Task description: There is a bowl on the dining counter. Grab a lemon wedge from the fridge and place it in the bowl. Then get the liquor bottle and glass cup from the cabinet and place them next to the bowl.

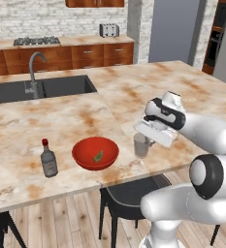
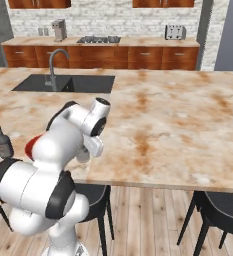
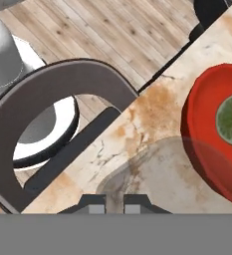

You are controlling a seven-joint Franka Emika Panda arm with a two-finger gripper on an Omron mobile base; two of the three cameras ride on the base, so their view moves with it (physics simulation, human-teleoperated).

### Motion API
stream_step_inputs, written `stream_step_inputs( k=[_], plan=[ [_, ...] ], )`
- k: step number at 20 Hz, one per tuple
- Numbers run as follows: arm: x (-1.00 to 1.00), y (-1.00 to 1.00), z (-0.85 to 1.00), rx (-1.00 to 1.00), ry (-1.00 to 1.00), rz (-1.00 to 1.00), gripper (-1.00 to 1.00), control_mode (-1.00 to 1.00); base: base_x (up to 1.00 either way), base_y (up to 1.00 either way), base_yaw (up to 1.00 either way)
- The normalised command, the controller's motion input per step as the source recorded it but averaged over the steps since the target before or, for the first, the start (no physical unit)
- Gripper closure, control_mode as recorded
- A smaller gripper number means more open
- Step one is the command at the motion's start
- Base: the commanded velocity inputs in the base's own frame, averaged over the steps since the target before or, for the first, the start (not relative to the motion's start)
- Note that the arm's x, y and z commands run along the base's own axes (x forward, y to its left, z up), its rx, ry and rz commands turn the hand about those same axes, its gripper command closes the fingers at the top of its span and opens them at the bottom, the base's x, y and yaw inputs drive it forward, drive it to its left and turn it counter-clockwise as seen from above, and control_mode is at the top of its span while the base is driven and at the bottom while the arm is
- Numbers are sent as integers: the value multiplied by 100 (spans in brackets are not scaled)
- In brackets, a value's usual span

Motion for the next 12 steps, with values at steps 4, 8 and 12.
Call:
stream_step_inputs(
  k=[4,8,12],
  plan=[
    [49,12,-28,4,1,7,100,-100,0,0,0],
    [45,10,-22,4,3,8,100,-100,0,0,0],
    [46,10,-22,4,0,6,100,-100,0,0,0]
  ],
)
